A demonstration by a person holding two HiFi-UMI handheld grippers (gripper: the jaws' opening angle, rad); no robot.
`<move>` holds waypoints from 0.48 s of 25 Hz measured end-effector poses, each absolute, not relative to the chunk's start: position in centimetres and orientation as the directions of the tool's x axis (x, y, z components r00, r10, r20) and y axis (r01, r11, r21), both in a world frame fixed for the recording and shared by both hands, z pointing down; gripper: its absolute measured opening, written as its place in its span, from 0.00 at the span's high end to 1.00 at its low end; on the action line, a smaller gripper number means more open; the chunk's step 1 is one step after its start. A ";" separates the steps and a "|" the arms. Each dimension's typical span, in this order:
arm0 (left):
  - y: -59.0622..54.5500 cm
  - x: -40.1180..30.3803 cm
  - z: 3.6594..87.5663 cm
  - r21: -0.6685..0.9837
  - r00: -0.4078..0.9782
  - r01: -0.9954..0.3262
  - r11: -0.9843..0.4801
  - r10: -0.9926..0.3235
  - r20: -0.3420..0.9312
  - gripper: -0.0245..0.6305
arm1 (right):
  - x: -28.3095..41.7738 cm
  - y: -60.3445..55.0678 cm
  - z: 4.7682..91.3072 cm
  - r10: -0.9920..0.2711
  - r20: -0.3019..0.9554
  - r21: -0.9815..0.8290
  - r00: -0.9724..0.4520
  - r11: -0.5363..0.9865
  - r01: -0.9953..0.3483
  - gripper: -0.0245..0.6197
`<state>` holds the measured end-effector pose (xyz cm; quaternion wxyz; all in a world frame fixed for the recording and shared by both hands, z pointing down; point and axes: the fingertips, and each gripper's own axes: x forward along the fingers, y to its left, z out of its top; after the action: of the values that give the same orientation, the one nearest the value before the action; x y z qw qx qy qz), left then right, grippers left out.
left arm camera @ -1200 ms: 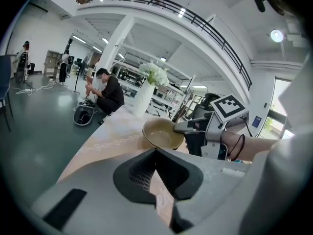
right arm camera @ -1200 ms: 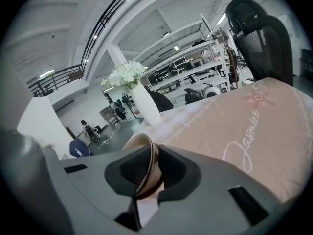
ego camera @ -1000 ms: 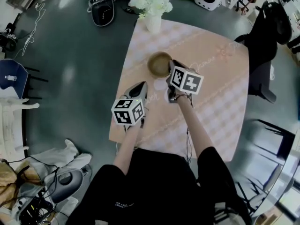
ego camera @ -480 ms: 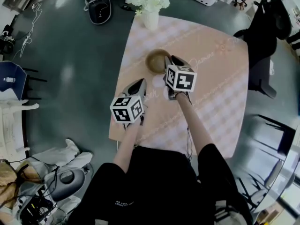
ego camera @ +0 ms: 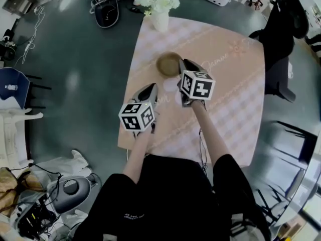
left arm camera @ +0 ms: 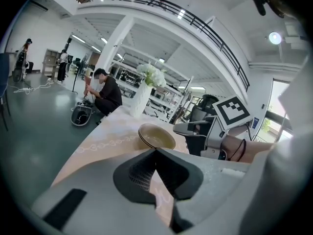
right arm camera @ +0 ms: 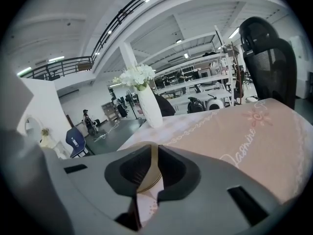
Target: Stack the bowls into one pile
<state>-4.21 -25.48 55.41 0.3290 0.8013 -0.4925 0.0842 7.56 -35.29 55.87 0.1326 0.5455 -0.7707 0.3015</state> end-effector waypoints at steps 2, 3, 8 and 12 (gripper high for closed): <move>-25.3 -4.1 54.9 0.440 0.511 -0.840 -0.319 -0.739 0.440 0.97 | 7.7 -34.6 55.4 -0.764 0.518 -0.331 -0.385 0.236 -0.914 0.94; -25.2 -4.1 54.6 0.437 0.517 -0.837 -0.331 -0.740 0.430 0.97 | 7.6 -34.3 55.3 -0.762 0.511 -0.344 -0.397 0.243 -0.907 0.95; -24.8 -3.8 53.4 0.424 0.535 -0.827 -0.369 -0.749 0.392 0.96 | 7.8 -32.2 54.1 -0.752 0.470 -0.361 -0.462 0.313 -0.878 0.97; -24.4 -4.2 52.0 0.397 0.554 -0.819 -0.415 -0.754 0.354 0.97 | 7.6 -30.2 52.7 -0.757 0.423 -0.342 -0.498 0.376 -0.861 0.97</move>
<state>-4.21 -24.43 51.99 0.2702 0.8389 -0.4686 0.0601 7.61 -30.23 52.70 0.0981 0.4912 -0.8235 0.2662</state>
